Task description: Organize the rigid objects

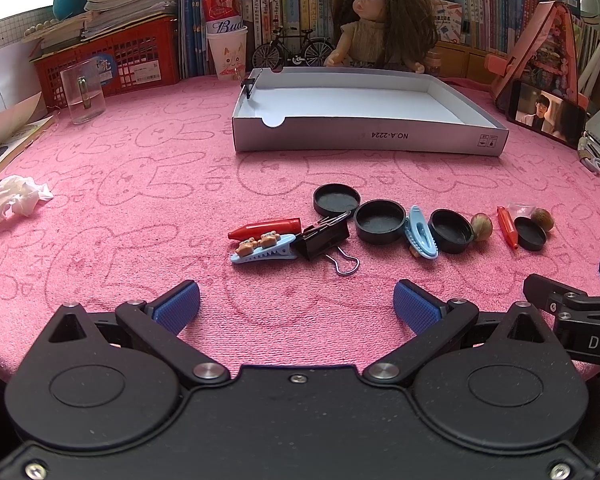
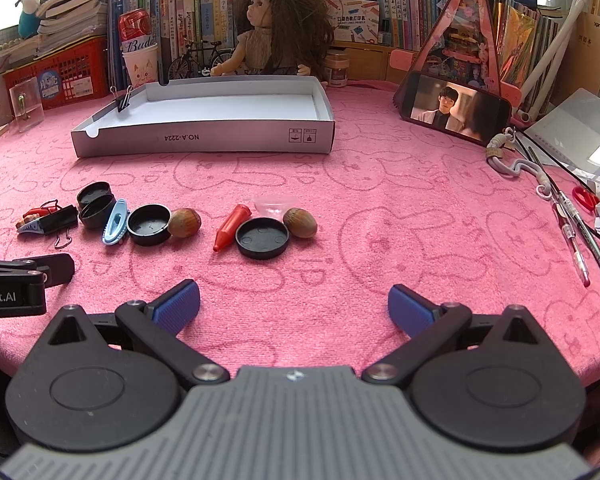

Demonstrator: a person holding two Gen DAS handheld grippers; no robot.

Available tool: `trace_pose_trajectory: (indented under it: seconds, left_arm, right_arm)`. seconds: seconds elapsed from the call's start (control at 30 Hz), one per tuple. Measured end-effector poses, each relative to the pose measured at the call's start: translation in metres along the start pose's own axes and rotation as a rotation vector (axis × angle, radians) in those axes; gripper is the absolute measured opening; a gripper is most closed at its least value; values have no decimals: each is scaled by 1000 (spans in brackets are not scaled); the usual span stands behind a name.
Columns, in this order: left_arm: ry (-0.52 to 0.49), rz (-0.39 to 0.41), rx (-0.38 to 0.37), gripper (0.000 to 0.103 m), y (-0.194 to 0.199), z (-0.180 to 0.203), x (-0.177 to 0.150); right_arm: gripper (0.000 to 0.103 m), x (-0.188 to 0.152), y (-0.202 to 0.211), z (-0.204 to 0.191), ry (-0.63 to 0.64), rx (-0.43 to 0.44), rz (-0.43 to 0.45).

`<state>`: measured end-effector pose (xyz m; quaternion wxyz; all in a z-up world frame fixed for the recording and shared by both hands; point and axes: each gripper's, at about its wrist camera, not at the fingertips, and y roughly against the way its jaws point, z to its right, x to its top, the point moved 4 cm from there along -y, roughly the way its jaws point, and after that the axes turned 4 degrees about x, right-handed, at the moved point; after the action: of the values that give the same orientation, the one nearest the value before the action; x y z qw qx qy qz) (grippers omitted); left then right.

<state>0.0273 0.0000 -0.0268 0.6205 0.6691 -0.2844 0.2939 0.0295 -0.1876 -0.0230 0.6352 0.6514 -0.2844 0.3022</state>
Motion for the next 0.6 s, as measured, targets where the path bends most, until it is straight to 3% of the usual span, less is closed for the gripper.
trace_pose_trajectory:
  seconds: [0.4, 0.6]
  left_arm:
    - [8, -4, -4, 103, 1, -3, 0]
    - [6, 18, 6, 92, 6, -5, 5]
  right_arm:
    - [103, -2, 1, 1, -2, -4, 28]
    - [97, 1, 7, 0, 11, -18, 95]
